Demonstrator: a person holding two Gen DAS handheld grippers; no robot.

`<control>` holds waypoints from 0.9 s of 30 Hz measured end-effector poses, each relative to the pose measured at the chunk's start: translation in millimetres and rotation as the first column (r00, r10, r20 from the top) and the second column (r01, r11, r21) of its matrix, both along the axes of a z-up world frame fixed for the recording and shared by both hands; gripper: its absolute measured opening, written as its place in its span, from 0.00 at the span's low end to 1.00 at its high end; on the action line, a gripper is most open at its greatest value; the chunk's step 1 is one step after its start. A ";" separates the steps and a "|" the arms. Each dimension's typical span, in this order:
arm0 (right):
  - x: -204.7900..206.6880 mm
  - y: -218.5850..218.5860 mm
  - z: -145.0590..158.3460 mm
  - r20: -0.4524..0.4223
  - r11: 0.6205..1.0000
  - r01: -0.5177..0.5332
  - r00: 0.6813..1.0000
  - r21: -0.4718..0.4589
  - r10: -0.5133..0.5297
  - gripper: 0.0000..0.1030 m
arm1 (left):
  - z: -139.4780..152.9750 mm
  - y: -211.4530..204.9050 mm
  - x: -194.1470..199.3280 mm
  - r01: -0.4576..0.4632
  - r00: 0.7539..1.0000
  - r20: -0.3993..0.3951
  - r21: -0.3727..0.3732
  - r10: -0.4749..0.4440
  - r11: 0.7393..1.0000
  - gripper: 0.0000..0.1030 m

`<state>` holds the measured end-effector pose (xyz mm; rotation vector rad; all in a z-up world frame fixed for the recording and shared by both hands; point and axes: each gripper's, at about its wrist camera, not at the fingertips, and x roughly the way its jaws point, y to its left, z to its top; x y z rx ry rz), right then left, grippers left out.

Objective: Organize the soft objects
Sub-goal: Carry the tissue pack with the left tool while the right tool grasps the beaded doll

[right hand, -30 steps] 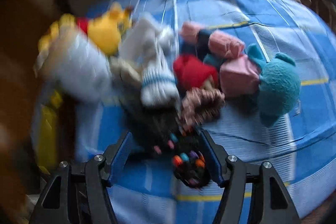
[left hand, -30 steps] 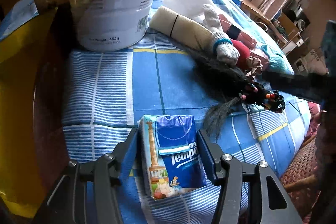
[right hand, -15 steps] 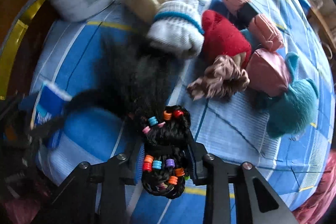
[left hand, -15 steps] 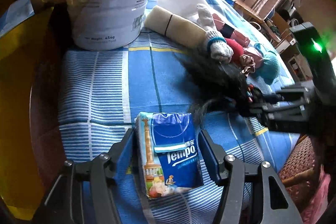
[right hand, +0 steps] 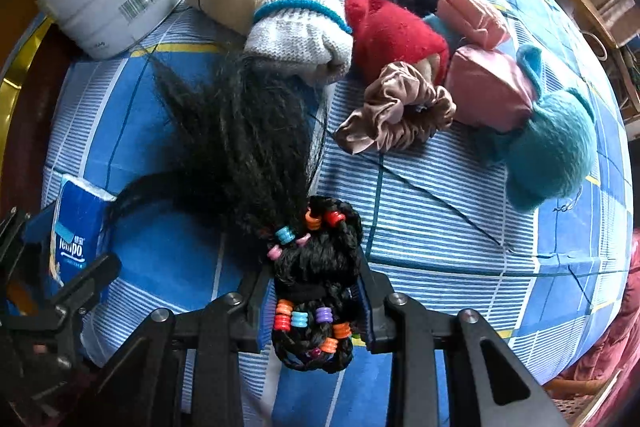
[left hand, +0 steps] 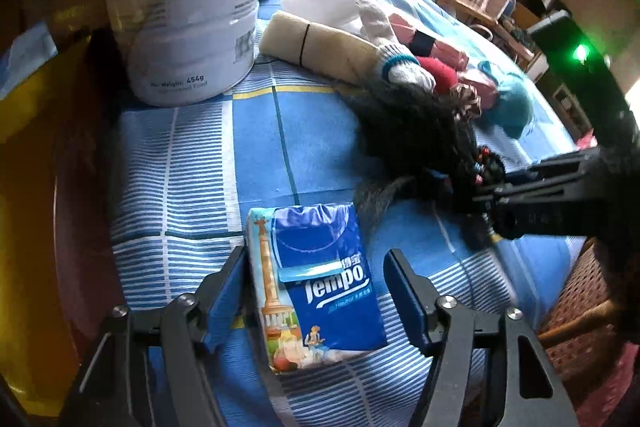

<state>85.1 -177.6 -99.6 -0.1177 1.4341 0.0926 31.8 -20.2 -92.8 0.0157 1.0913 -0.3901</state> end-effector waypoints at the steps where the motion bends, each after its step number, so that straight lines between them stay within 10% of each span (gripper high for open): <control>1: 0.6 -1.7 -2.5 0.003 1.000 0.020 1.000 0.023 -0.020 0.31 | -0.2 -1.0 -1.0 0.008 1.000 0.005 0.009 -0.008 1.000 0.65; 5: 0.1 -39.4 -4.9 0.020 0.963 0.201 0.978 0.177 -0.207 0.29 | -0.5 1.8 -2.6 0.009 1.000 0.011 0.005 -0.009 1.000 0.66; 14: 1.7 -48.7 0.5 0.014 0.939 0.264 0.962 0.220 -0.273 0.28 | 0.1 2.1 -5.3 0.011 1.000 0.027 0.041 -0.012 0.999 0.57; 27: -9.3 -30.6 11.9 0.066 0.985 0.150 0.986 0.084 -0.156 0.31 | 31.6 25.6 -10.9 -0.024 0.995 0.093 -0.053 0.028 0.998 0.52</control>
